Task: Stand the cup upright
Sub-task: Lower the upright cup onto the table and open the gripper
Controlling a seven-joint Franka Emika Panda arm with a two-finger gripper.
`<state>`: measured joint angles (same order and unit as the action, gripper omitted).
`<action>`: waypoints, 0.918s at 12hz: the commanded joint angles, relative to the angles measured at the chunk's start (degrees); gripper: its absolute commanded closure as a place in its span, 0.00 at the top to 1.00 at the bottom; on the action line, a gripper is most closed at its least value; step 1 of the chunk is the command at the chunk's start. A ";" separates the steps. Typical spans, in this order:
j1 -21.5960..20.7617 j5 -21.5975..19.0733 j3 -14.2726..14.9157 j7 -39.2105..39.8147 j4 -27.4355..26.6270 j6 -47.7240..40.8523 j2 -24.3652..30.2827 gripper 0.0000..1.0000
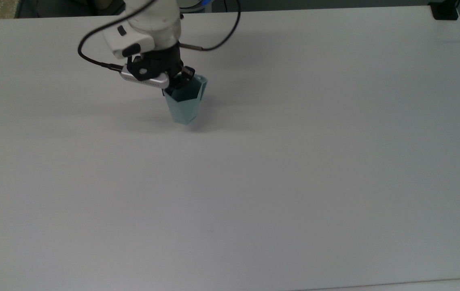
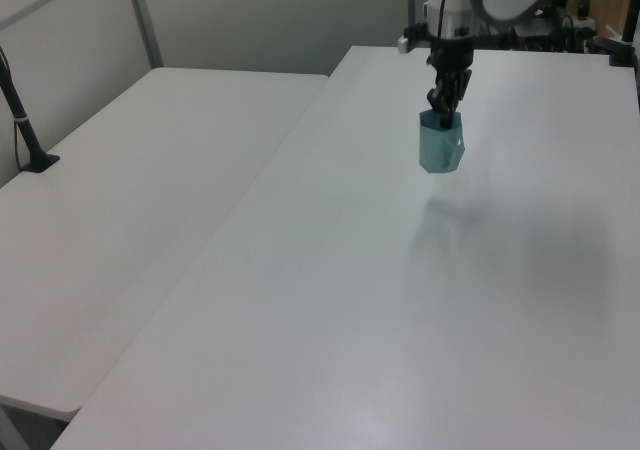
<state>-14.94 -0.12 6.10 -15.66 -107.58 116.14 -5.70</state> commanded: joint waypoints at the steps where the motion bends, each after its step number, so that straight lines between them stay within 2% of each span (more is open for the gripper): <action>1: 0.53 -4.62 -0.12 3.88 -6.31 3.29 3.68 0.00; 3: 0.53 -4.62 -0.12 3.00 -6.76 8.12 0.53 0.00; 11: 0.44 -4.62 -0.29 3.09 -6.41 8.57 -2.73 0.00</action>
<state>-14.35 -3.49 5.90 -13.21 -113.76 123.49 -8.04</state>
